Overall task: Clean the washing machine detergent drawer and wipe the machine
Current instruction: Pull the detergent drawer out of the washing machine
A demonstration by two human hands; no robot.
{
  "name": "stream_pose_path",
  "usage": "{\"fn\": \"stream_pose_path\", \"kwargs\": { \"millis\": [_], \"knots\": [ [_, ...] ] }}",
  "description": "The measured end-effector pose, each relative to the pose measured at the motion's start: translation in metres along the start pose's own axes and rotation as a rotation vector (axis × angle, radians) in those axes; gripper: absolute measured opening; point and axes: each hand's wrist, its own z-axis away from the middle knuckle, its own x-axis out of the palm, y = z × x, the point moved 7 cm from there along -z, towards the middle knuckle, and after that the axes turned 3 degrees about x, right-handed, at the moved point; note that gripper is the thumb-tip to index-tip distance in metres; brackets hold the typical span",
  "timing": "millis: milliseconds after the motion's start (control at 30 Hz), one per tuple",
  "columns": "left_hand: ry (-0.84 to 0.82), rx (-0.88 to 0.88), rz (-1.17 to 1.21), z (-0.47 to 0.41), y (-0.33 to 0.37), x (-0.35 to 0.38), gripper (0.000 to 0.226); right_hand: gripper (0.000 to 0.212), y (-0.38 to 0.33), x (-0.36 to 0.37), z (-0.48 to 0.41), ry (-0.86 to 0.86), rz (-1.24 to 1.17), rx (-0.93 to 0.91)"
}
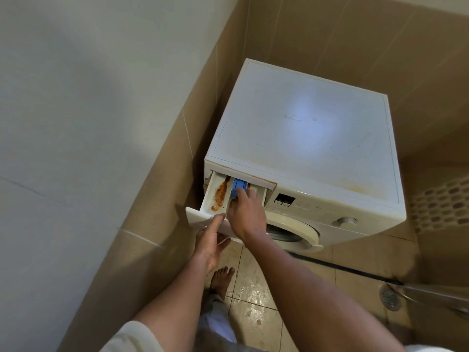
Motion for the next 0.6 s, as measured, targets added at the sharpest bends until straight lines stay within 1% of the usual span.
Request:
{"fn": "stream_pose_path", "kwargs": {
  "millis": [100, 167, 200, 300, 367, 500, 600],
  "knots": [
    [0.016, -0.010, -0.011, -0.002, 0.000, -0.002, 0.045, 0.078, 0.012, 0.016, -0.021, -0.201, 0.151, 0.092],
    [0.000, -0.027, -0.005, -0.001, 0.003, -0.001, 0.037, 0.090, 0.019, 0.025, -0.029, -0.277, 0.197, 0.124],
    [-0.007, -0.040, -0.003, -0.001, 0.004, 0.000, 0.035, 0.091, 0.020, 0.028, -0.032, -0.292, 0.225, 0.122],
    [-0.032, -0.078, 0.023, -0.002, 0.004, 0.001, 0.042, 0.084, 0.017, 0.032, -0.035, -0.306, 0.293, 0.082],
    [-0.046, -0.090, 0.037, -0.004, 0.004, 0.002, 0.045, 0.079, 0.015, 0.034, -0.035, -0.306, 0.281, 0.096],
    [-0.064, -0.106, 0.038, -0.005, 0.005, 0.004, 0.037, 0.066, 0.011, 0.033, -0.041, -0.282, 0.229, 0.131],
    [-0.045, -0.123, 0.036, -0.004, 0.007, 0.006, 0.030, 0.054, 0.010, 0.030, -0.045, -0.312, 0.226, 0.143]
  ]
}}
